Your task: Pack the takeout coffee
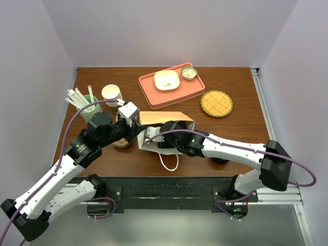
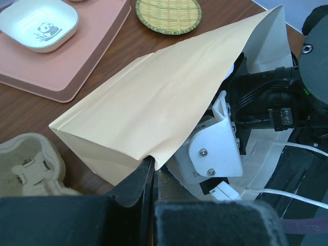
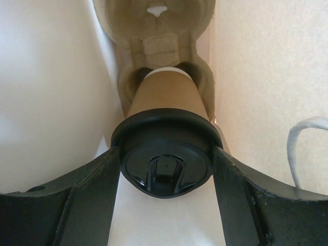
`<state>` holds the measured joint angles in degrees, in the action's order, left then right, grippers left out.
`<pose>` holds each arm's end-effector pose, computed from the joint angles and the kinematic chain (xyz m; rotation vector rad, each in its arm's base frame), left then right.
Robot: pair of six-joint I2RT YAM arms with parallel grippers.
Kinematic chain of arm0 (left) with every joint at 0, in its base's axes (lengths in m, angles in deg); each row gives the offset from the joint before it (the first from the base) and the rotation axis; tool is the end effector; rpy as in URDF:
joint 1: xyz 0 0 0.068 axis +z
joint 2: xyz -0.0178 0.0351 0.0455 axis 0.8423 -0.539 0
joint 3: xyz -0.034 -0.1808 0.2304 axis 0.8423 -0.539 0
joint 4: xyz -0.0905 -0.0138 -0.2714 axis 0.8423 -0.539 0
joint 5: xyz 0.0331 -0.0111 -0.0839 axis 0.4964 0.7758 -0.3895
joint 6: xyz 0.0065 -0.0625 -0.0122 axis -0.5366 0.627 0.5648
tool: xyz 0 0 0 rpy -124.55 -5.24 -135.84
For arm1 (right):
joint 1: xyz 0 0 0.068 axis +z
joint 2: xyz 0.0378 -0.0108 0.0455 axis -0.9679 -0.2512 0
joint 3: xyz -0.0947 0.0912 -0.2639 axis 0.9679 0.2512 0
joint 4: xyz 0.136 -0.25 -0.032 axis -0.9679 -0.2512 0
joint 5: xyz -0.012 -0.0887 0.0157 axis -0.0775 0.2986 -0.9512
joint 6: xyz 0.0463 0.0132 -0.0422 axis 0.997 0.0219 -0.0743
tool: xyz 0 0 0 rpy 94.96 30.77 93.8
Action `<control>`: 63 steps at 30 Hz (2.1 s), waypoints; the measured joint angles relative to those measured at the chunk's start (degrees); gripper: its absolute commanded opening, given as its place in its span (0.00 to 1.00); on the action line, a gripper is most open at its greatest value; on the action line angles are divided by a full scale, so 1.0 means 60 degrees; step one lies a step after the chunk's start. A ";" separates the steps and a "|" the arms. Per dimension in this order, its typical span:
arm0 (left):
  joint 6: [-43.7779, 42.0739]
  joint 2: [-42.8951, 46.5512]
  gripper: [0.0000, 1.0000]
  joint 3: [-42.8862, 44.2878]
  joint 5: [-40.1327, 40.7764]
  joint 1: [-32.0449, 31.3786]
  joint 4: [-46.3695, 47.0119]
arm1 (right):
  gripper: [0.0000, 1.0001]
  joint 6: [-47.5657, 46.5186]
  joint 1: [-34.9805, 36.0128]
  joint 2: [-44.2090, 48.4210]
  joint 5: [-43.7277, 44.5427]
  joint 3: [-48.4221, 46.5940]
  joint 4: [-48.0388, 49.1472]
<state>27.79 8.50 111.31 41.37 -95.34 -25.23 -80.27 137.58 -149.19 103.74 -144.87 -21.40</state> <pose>0.1513 -0.1298 0.3601 0.6624 1.8304 -0.6949 0.1789 0.2891 0.2634 -1.5739 1.6099 -0.3449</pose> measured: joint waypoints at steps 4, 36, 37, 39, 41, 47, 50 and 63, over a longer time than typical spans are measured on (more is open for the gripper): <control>0.0069 0.0007 0.00 0.0000 -0.0011 0.0000 0.0000 | 0.39 0.0004 -0.0004 -0.0240 0.0237 -0.0040 0.0073; 0.0080 -0.0412 0.00 -0.0153 0.0222 -0.0084 0.0284 | 0.37 0.0189 -0.0018 0.0193 0.0594 0.0004 -0.0015; 0.0080 -0.0430 0.00 -0.0153 0.0237 -0.0091 0.0288 | 0.36 0.0200 -0.0018 0.0193 0.0627 0.0004 -0.0058; 0.0076 -0.0459 0.00 -0.0153 0.0262 -0.0120 0.0288 | 0.37 0.0237 -0.0018 0.0193 0.0681 0.0004 -0.0135; 0.0076 -0.0481 0.00 -0.0153 0.0280 -0.0127 0.0284 | 0.36 0.0266 -0.0022 0.0193 0.0729 0.0000 -0.0255; 0.0073 -0.0557 0.00 -0.0153 0.0441 -0.0138 0.0295 | 0.36 0.0382 -0.0029 0.0193 0.0769 -0.0131 -0.0794; 0.0073 -0.0586 0.00 -0.0153 0.0557 -0.0142 0.0335 | 0.37 0.0401 -0.0029 0.0193 0.0769 -0.0186 -0.0929; 0.0080 -0.0659 0.00 -0.0011 0.0404 -0.0146 0.0463 | 0.36 0.0397 -0.0029 0.0124 0.0787 -0.0178 -0.0867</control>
<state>28.27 4.55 111.24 43.79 -96.21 -22.46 -77.89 137.41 -148.45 108.46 -145.94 -26.60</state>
